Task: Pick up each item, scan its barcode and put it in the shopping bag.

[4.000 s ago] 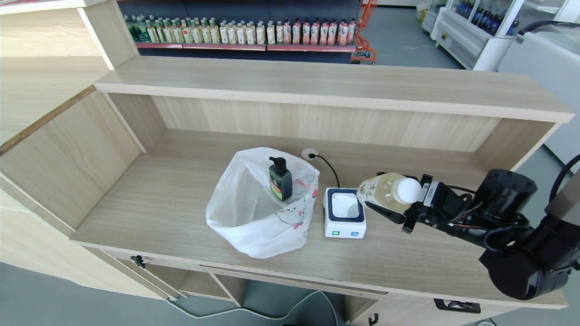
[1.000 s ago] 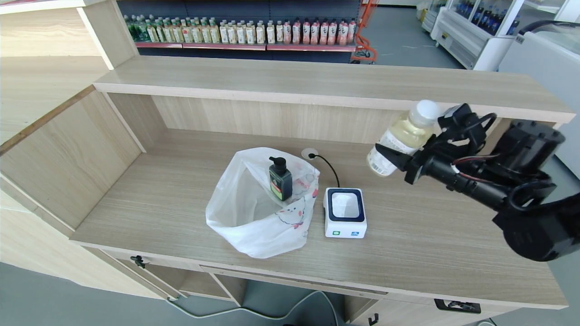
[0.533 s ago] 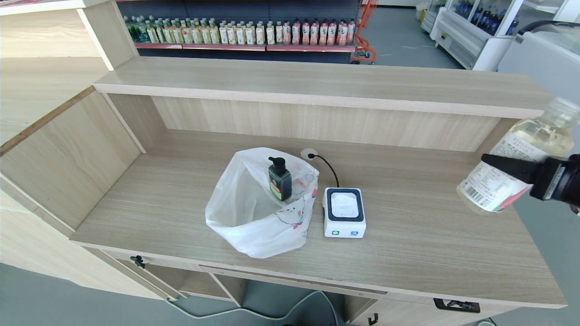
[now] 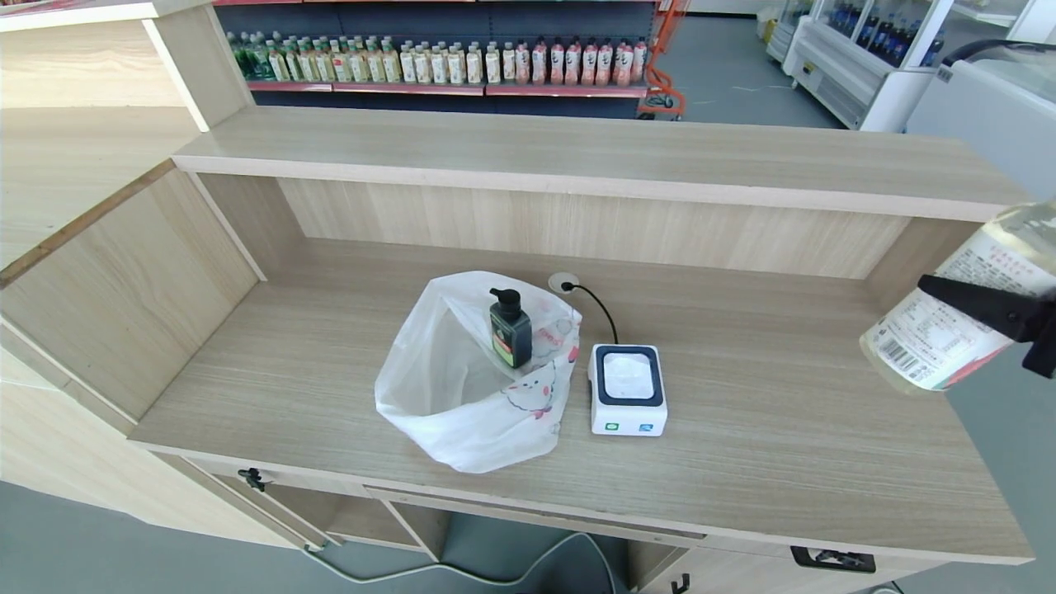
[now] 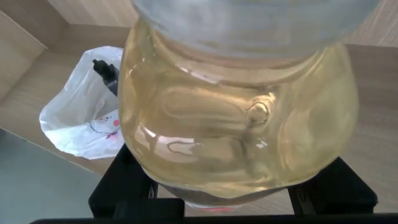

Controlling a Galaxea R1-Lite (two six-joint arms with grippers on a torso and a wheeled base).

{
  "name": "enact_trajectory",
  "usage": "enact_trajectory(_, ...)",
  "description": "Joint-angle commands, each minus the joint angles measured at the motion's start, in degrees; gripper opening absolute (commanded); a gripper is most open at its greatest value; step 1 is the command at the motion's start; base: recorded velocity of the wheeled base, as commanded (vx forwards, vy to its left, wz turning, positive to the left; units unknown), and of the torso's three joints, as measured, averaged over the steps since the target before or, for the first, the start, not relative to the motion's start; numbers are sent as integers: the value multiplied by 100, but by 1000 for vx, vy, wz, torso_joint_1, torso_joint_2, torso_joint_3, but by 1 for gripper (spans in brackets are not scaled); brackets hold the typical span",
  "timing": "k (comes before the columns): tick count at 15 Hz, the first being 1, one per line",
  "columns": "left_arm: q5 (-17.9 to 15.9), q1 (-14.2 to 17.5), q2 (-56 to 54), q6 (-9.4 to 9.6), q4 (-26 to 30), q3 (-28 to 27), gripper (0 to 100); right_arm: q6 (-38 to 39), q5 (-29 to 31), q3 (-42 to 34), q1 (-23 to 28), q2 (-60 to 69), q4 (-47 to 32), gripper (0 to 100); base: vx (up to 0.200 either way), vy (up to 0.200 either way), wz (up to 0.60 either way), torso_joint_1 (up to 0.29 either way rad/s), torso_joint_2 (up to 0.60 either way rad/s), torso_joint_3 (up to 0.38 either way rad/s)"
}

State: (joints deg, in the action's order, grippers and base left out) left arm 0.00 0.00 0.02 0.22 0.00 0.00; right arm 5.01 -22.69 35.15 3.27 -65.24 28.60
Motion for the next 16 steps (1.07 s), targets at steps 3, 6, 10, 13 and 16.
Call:
enact_trajectory(3,0,0,-2,4,0,0,100,9,-517,115,-125,-103,-12,0,0,200,0,9,9,-2)
enact_trajectory(6,0,0,-2,4,0,-9,100,-26,-474,511,-889,-797,23,0,0,200,0,-4,-1,6)
enact_trajectory(10,0,0,-2,-13,0,0,100,-35,10,1100,-1557,-2133,67,0,0,100,0,2,1,0)
enact_trajectory(13,0,0,-2,-13,0,0,100,-35,54,1275,-1909,-3064,752,0,0,0,0,0,0,0)
enact_trajectory(16,0,0,-2,-13,0,0,100,-26,45,1319,-2383,-3741,1552,0,0,0,0,0,0,0)
